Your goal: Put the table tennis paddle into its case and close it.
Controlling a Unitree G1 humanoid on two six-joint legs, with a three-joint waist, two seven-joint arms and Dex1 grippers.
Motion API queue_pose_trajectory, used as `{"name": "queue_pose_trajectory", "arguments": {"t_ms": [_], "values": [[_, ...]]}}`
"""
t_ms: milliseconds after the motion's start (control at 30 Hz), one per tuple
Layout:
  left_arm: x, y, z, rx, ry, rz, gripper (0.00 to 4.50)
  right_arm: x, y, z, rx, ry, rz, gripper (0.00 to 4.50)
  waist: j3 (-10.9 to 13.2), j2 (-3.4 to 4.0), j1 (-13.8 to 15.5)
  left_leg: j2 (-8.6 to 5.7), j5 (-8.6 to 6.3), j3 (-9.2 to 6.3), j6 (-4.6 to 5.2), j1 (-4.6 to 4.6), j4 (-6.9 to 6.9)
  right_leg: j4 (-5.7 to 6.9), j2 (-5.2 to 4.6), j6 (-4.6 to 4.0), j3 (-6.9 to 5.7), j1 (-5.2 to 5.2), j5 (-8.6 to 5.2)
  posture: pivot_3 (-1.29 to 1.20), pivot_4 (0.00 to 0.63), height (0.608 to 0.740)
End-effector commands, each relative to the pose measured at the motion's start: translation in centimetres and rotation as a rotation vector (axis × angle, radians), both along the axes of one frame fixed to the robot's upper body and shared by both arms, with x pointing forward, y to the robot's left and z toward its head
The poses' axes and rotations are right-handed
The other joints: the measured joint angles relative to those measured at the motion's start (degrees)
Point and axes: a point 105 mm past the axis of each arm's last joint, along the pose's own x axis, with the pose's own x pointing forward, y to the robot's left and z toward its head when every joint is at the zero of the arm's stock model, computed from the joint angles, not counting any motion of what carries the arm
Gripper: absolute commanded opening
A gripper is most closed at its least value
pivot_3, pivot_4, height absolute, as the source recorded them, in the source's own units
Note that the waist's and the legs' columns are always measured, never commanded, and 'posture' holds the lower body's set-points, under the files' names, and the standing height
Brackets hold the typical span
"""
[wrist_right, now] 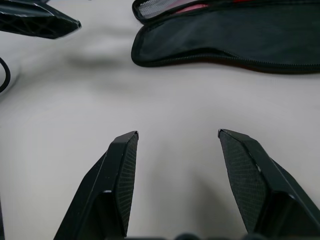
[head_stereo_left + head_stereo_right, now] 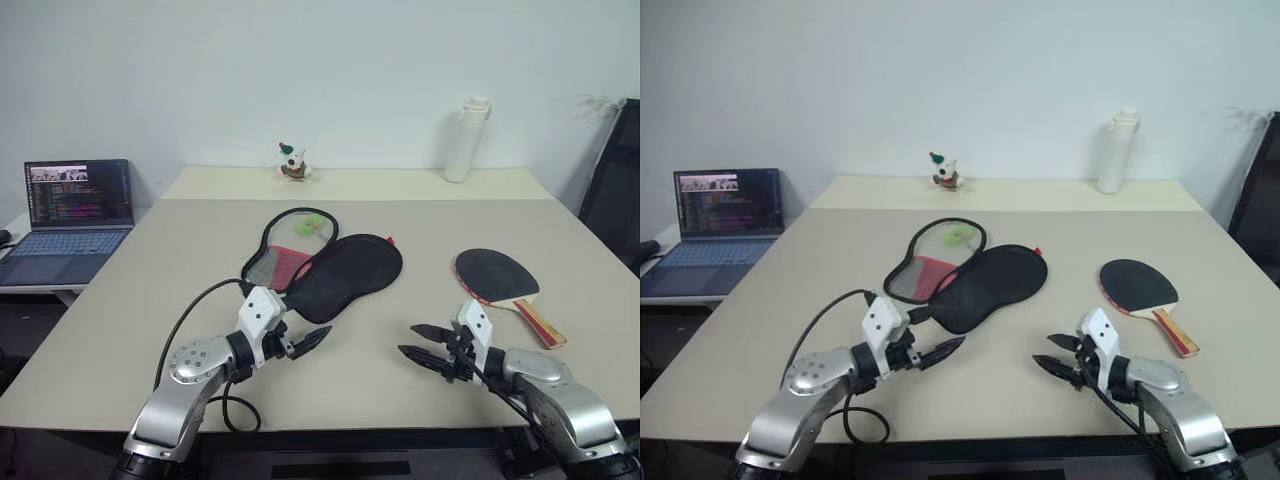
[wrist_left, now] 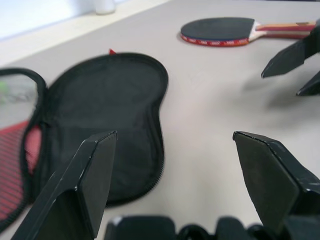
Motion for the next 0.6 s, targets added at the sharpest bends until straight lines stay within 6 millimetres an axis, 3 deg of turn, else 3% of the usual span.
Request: {"name": "queue_pose_trajectory", "arguments": {"t_ms": [33, 233, 400, 467, 600], "values": [[0.3, 0.0, 0.1, -0.007, -0.034, -0.003, 4.06, -0.2, -0.7, 1.1, -0.020, -0.040, -0.004, 2.81, 0.0, 0.00, 0.0, -0.01, 0.00, 0.01, 0.00, 0.01, 0.01, 0.02, 0.00, 0.00, -0.01, 0.00, 0.00, 0.00, 0.150, 0.740], [1.1, -0.3, 0.3, -0.042, -0.049, 0.003, 4.06, -0.2, -0.8, 2.6, -0.019, -0.065, 0.001, 2.81, 0.0, 0.00, 0.0, -0.02, 0.00, 0.04, 0.00, 0.07, 0.05, 0.05, -0.01, 0.01, -0.04, 0.03, 0.01, 0.00, 0.150, 0.740], [1.4, -1.7, -0.7, -0.083, 0.009, -0.042, 4.06, -0.2, -1.4, 3.5, -0.046, -0.085, -0.011, 2.81, 0.0, -0.01, 0.1, -0.05, 0.00, 0.05, 0.00, 0.05, 0.04, 0.01, 0.00, 0.01, -0.05, 0.04, 0.01, 0.00, 0.150, 0.740], [1.8, -2.1, -0.6, -0.097, 0.021, -0.061, 4.43, 0.0, -1.4, 3.7, -0.049, -0.094, -0.014, 2.86, 0.0, -0.02, 0.1, -0.06, 0.00, 0.06, 0.00, 0.04, 0.04, 0.01, -0.01, 0.02, -0.04, 0.04, 0.01, 0.00, 0.150, 0.740], [3.2, -1.5, 0.0, -0.081, 0.005, -0.061, 4.47, 0.1, -0.3, 4.7, -0.030, -0.122, -0.002, 2.86, 0.0, -0.02, 0.1, -0.11, 0.00, 0.07, 0.00, 0.04, 0.06, 0.04, 0.03, 0.02, -0.06, 0.04, 0.02, 0.00, 0.150, 0.740]]}}
